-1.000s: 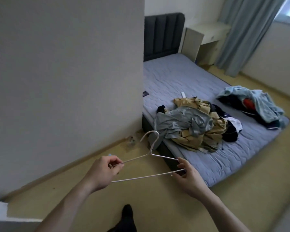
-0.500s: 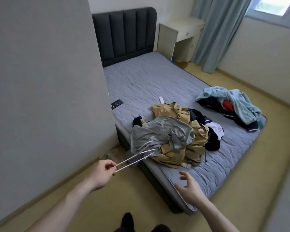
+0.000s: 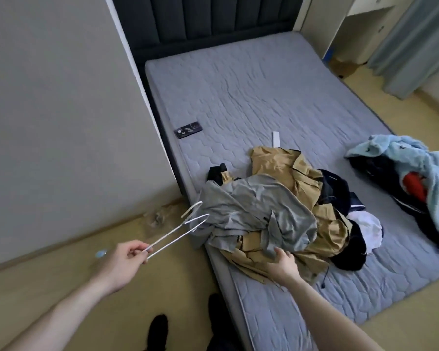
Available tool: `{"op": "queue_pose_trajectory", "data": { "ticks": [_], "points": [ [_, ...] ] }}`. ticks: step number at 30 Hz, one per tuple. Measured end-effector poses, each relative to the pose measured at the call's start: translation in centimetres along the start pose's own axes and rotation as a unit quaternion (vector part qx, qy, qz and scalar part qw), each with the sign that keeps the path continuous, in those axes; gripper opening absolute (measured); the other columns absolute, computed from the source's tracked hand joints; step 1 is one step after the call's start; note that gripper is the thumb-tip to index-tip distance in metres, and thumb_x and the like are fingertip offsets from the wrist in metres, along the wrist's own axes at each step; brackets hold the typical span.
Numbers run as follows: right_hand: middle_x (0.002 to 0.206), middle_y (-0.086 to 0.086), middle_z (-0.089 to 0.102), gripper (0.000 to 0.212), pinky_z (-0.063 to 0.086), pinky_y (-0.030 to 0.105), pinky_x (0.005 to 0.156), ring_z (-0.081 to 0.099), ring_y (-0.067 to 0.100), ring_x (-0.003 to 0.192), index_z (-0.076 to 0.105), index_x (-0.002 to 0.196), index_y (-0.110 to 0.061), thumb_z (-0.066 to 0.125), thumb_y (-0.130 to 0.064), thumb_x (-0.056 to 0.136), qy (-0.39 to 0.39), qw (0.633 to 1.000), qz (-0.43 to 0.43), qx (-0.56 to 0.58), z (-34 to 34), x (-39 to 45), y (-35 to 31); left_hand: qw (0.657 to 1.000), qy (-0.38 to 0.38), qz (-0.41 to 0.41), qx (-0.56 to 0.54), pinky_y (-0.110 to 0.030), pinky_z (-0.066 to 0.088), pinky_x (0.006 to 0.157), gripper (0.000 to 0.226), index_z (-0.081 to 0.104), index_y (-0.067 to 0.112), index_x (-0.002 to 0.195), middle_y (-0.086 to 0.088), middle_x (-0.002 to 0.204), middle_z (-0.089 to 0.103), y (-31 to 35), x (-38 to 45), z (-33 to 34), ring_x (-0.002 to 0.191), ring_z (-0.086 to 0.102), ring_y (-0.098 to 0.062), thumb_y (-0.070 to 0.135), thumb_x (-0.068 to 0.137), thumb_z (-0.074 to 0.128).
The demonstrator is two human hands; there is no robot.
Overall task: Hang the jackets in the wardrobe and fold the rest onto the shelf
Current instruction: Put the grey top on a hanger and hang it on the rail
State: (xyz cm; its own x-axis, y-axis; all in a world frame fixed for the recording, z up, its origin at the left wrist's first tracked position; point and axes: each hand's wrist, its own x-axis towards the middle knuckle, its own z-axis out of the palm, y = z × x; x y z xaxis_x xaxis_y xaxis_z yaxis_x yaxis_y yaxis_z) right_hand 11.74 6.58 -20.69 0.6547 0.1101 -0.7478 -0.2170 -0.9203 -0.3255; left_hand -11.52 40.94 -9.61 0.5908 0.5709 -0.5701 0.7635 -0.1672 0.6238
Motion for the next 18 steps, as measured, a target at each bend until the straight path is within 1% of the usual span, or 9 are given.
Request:
{"op": "queue_pose_trajectory", "data": {
  "ticks": [2,4,6,7,9,11,14,16,18],
  "points": [
    [0.170,0.015,0.015,0.075,0.033,0.045,0.122,0.026,0.040,0.152,0.033,0.161,-0.027,0.064,-0.029,0.092,-0.008,1.000,0.011,-0.022,0.1,4.7,-0.4,1.000,0.019,-0.020,0.001,-0.028,0.038,0.064,0.018,0.077,0.022,0.089,0.003,0.071,0.074,0.3,2.1,1.8,0.062,0.055,-0.013,0.009,0.095,0.066],
    [0.170,0.018,0.011,0.072,0.029,0.044,0.123,0.021,0.042,0.153,0.033,0.161,-0.029,0.060,-0.028,0.094,-0.015,0.999,0.022,-0.043,0.5,8.9,-0.6,0.999,0.029,-0.034,-0.006,-0.022,0.038,0.059,0.018,0.077,0.020,0.090,0.005,0.068,0.073,0.5,4.2,3.8,0.058,0.053,-0.007,0.007,0.095,0.066],
    [0.170,0.019,0.012,0.066,0.026,0.042,0.124,0.019,0.041,0.154,0.035,0.160,-0.031,0.056,-0.027,0.097,-0.024,0.997,0.042,-0.053,1.4,12.4,-0.5,0.999,0.030,-0.042,-0.015,-0.022,0.037,0.060,0.019,0.077,0.020,0.091,0.005,0.069,0.071,0.4,6.0,5.7,0.062,0.053,-0.010,0.006,0.096,0.064],
    [0.169,0.018,0.016,0.063,0.025,0.041,0.124,0.018,0.038,0.155,0.037,0.159,-0.032,0.055,-0.027,0.099,-0.031,0.996,0.051,-0.059,2.0,13.8,-0.2,0.998,0.027,-0.047,-0.019,-0.025,0.037,0.061,0.020,0.076,0.021,0.092,0.004,0.071,0.072,0.3,6.8,6.6,0.065,0.054,-0.012,0.006,0.096,0.064],
    [0.166,0.013,0.031,0.053,0.021,0.038,0.124,0.017,0.032,0.156,0.045,0.155,-0.033,0.053,-0.030,0.103,-0.036,0.995,0.057,-0.067,3.3,16.1,0.4,0.998,0.023,-0.054,-0.026,-0.027,0.038,0.065,0.020,0.076,0.022,0.093,0.003,0.075,0.074,0.0,8.2,7.9,0.070,0.057,-0.015,0.007,0.096,0.064],
    [0.161,0.008,0.042,0.045,0.019,0.037,0.124,0.022,0.029,0.154,0.052,0.150,-0.035,0.048,-0.032,0.106,-0.037,0.994,0.077,-0.067,4.3,18.4,1.1,0.998,0.021,-0.059,-0.025,-0.029,0.040,0.069,0.019,0.077,0.023,0.093,0.001,0.079,0.075,-0.6,9.2,8.7,0.076,0.062,-0.018,0.009,0.097,0.064],
    [0.154,0.011,0.048,0.042,0.025,0.041,0.124,0.036,0.032,0.146,0.057,0.146,-0.033,0.054,-0.033,0.103,-0.048,0.992,0.090,-0.069,5.0,20.8,2.2,0.997,0.027,-0.069,-0.023,-0.026,0.042,0.069,0.020,0.076,0.025,0.091,0.002,0.080,0.076,-1.4,9.9,8.9,0.080,0.067,-0.016,0.010,0.097,0.064],
    [0.153,0.014,0.051,0.047,0.031,0.044,0.122,0.044,0.035,0.142,0.056,0.148,-0.023,0.057,-0.032,0.103,-0.063,0.993,0.095,-0.041,5.1,21.8,2.5,0.996,0.036,-0.075,-0.025,-0.023,0.043,0.068,0.020,0.076,0.025,0.091,0.005,0.079,0.076,-2.1,10.0,8.5,0.080,0.067,-0.016,0.010,0.097,0.064],
    [0.146,0.019,0.057,0.048,0.041,0.043,0.115,0.052,0.038,0.135,0.057,0.145,-0.008,0.059,-0.029,0.103,-0.055,0.992,0.109,-0.004,5.2,22.1,2.4,0.995,0.045,-0.080,-0.031,-0.025,0.045,0.069,0.020,0.077,0.026,0.092,0.007,0.079,0.075,-2.9,9.8,7.9,0.081,0.069,-0.022,0.011,0.097,0.064]
  ]
}}
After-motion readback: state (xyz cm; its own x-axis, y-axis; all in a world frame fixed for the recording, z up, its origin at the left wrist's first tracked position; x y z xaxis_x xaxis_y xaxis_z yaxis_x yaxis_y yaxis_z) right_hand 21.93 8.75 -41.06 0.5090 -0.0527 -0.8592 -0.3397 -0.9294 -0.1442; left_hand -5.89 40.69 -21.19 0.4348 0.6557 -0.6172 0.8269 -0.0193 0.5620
